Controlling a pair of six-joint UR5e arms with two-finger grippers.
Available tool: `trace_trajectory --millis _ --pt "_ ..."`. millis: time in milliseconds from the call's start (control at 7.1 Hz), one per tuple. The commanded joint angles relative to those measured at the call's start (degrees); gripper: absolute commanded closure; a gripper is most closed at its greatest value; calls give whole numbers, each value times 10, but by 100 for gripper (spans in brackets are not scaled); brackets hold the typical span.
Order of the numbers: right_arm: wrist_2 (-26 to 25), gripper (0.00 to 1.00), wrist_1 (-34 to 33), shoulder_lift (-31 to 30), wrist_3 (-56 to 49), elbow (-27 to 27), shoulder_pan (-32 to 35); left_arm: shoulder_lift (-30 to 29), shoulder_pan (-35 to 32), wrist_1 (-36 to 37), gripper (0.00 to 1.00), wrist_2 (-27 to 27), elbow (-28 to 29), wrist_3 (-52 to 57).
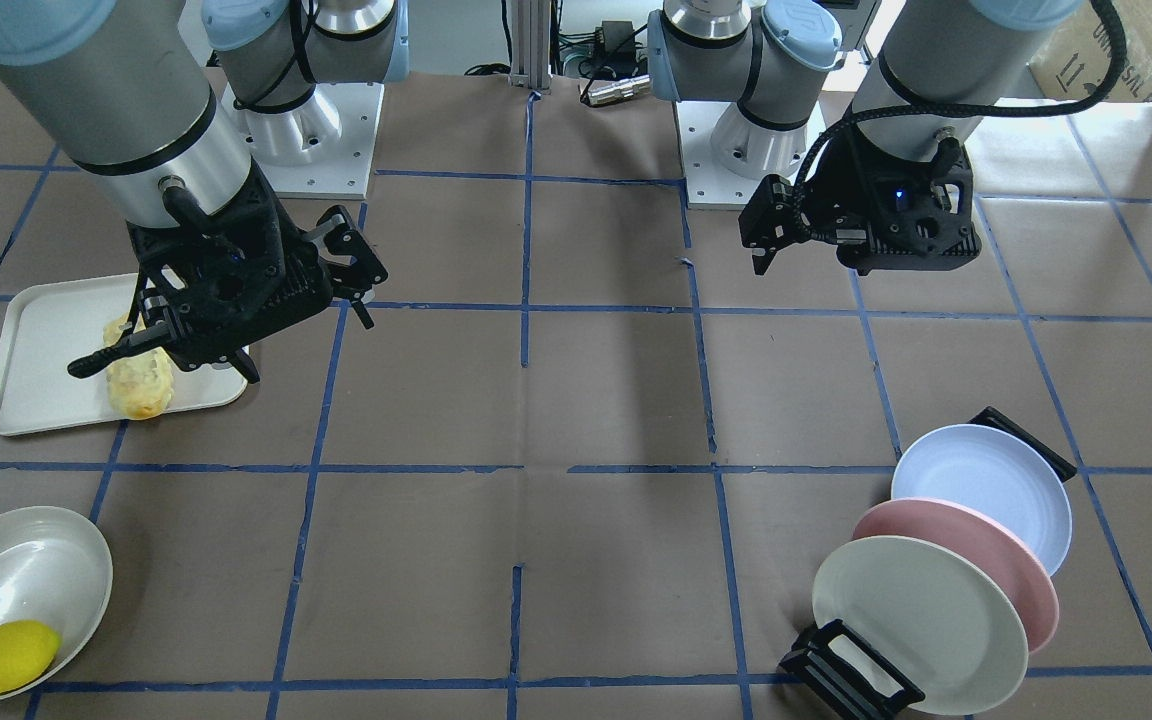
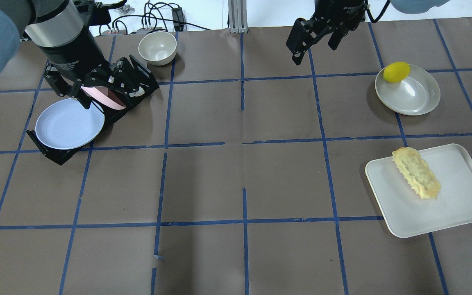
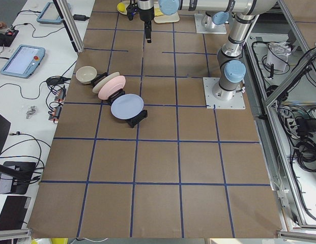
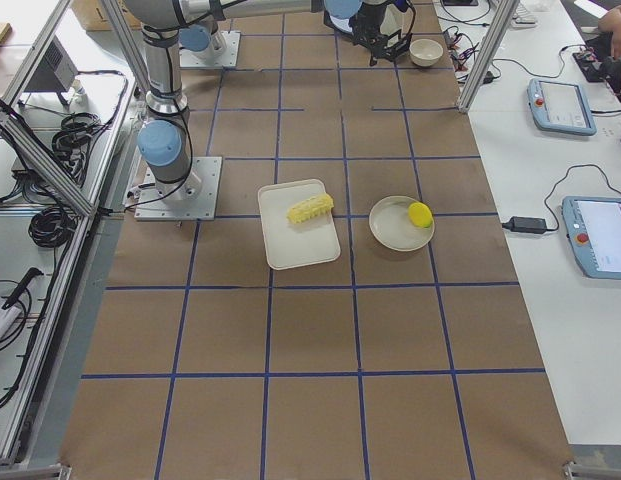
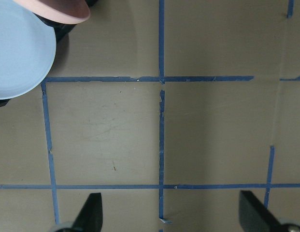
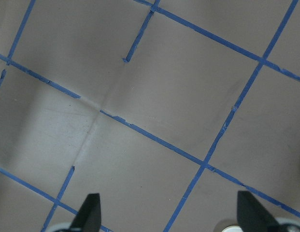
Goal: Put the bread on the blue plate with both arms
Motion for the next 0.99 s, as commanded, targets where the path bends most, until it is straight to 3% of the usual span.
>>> trace_trajectory --millis 0,282,563,845 --pt "0 0 1 0 -1 1 0 -1 4 1 0 4 2 8" --pt "0 0 1 1 -1 1 0 -32 94 -5 0 1 44 69" --pt "0 0 2 1 -1 1 0 -88 168 -21 0 2 108 177" --pt "0 0 1 0 0 1 0 -163 272 -18 0 -5 137 306"
